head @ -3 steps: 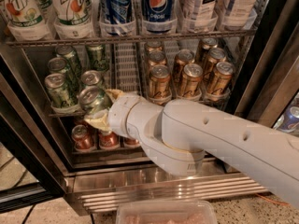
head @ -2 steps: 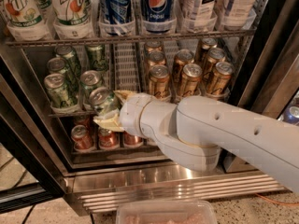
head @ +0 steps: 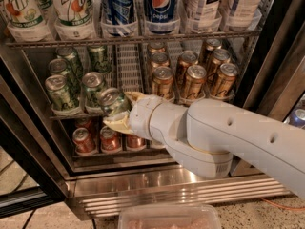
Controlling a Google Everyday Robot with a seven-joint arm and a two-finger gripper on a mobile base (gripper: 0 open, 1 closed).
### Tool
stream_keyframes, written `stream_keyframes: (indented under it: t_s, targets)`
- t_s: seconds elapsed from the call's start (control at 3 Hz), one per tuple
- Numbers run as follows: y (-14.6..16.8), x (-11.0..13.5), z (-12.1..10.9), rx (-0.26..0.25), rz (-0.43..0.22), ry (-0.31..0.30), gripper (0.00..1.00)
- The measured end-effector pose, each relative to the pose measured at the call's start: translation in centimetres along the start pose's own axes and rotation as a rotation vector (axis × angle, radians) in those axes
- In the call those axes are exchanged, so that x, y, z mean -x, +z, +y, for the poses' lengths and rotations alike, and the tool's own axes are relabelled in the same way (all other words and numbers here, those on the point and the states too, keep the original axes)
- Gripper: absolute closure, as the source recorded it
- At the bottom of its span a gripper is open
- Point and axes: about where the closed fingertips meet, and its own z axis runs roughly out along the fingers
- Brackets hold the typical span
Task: Pick green can from middle shelf of fridge
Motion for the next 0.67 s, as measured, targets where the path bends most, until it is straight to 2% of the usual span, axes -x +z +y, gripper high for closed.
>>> stream_keyframes:
  t_s: [0.33, 0.67]
  targets:
    - [-2.23, -1.5, -1.76, -0.064, 0.051, -0.002, 1.0]
    - [-2.33, -1.48, -1.83, -0.066, 0.052, -0.003, 1.0]
